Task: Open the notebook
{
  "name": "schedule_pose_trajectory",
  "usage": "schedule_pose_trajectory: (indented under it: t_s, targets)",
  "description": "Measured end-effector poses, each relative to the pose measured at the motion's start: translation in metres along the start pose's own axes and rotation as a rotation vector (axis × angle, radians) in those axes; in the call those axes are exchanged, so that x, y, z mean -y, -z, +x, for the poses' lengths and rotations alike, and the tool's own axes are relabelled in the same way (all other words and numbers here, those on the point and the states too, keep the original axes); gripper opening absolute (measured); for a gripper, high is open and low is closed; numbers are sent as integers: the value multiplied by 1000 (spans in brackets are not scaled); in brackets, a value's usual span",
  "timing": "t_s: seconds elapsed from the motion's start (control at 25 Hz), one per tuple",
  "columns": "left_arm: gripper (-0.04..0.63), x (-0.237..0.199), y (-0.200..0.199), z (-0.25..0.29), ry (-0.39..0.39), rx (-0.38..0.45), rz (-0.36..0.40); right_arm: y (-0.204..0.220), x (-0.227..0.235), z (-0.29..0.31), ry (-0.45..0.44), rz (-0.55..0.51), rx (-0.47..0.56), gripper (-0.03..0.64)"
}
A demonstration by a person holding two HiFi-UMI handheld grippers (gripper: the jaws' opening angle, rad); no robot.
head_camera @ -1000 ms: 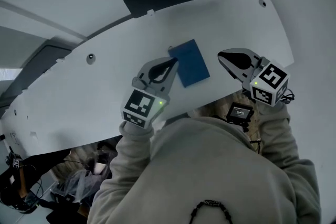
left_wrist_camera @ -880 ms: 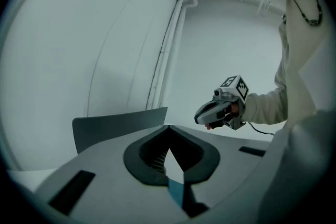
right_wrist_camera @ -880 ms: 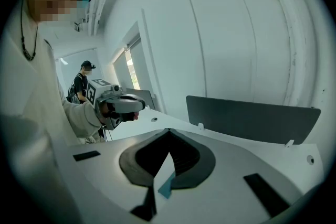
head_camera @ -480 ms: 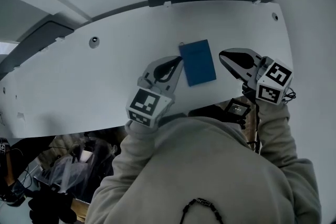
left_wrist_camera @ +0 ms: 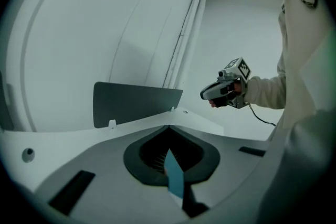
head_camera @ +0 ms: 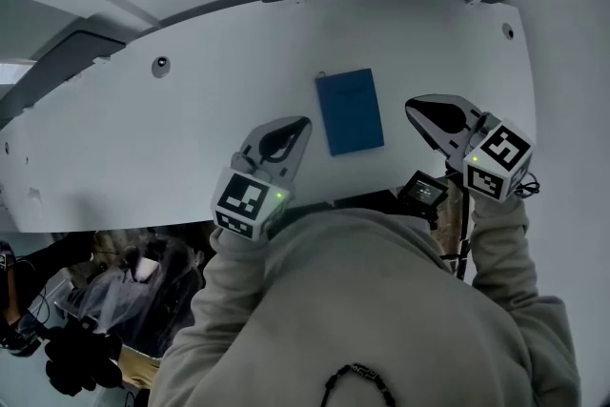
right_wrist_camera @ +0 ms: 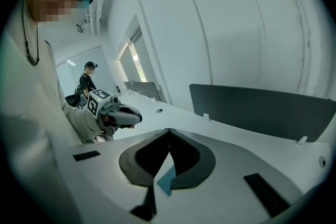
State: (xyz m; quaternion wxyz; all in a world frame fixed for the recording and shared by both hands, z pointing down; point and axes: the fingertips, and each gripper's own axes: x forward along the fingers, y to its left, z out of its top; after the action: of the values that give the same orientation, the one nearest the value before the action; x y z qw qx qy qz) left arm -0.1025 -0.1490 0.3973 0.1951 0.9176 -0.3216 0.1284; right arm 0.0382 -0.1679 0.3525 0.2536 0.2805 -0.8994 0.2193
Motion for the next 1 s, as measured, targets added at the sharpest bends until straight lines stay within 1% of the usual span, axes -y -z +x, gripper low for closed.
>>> schedule_pose_trajectory:
  t_s: [0.08, 0.2, 0.28, 0.4, 0.52, 0.6, 0.72, 0.8, 1.0]
  targets:
    - [-3, -2, -8, 3, -22, -7, 6, 3, 16, -7, 0, 16, 6, 21]
    - [-3, -4, -28, 8, -42, 39, -17, -7, 33, -11, -27, 25, 39, 21]
    - [-3, -6, -38, 11, -50, 71, -46, -15, 36, -7, -57, 23, 59, 20]
    - [-3, -7, -48, 14, -45, 108, -116, -17, 39, 2, -85, 26, 61, 20]
    - [-3, -7, -47, 23, -35, 100, -148, -12, 46, 15, -103, 49, 58, 21]
    - [-3, -6, -43, 29, -23, 84, -151, -4, 52, 24, -103, 63, 51, 21]
    - [-3, -12, -36, 38, -33, 62, -150, 10, 62, 36, -102, 101, 41, 20]
    - [-3, -16, -33, 44, -43, 64, -163, 19, 67, 42, -113, 121, 33, 21]
    - [-3, -12, -23, 58, -25, 47, -185, 36, 74, 57, -125, 139, 6, 21]
